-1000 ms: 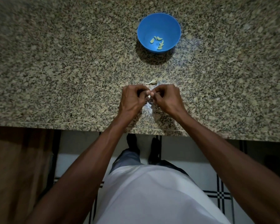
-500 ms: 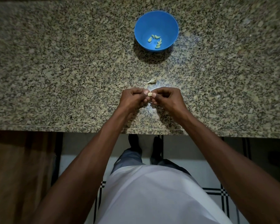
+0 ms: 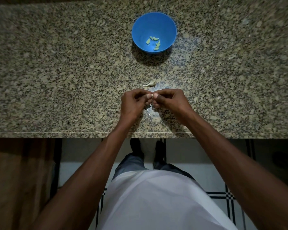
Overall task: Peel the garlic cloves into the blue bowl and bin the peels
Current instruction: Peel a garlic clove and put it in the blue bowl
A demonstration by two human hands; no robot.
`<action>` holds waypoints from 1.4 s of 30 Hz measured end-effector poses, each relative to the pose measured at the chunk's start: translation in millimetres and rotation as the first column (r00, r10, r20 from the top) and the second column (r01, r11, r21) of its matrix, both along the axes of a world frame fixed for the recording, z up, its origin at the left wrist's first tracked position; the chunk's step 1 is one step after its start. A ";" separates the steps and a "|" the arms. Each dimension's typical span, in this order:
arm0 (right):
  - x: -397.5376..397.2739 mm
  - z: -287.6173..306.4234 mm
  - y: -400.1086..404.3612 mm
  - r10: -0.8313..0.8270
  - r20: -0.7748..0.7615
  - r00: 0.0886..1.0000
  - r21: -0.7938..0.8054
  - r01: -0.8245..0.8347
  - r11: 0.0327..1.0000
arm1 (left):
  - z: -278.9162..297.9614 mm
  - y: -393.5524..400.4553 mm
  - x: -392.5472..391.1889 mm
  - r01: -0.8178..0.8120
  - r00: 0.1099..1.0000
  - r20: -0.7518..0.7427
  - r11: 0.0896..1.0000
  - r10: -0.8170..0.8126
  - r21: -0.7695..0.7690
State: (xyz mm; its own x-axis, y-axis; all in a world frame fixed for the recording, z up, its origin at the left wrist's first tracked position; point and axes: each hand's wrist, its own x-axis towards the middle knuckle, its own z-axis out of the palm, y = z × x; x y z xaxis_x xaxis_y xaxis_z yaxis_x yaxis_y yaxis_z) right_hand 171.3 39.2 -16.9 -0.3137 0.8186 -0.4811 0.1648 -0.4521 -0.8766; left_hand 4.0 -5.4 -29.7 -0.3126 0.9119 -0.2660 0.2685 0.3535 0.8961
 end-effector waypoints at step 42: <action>-17.5 -7.7 0.6 -0.102 0.192 0.976 0.246 0.053 0.968 | 6.0 5.0 14.6 -0.203 0.912 0.327 0.965 0.248 -0.166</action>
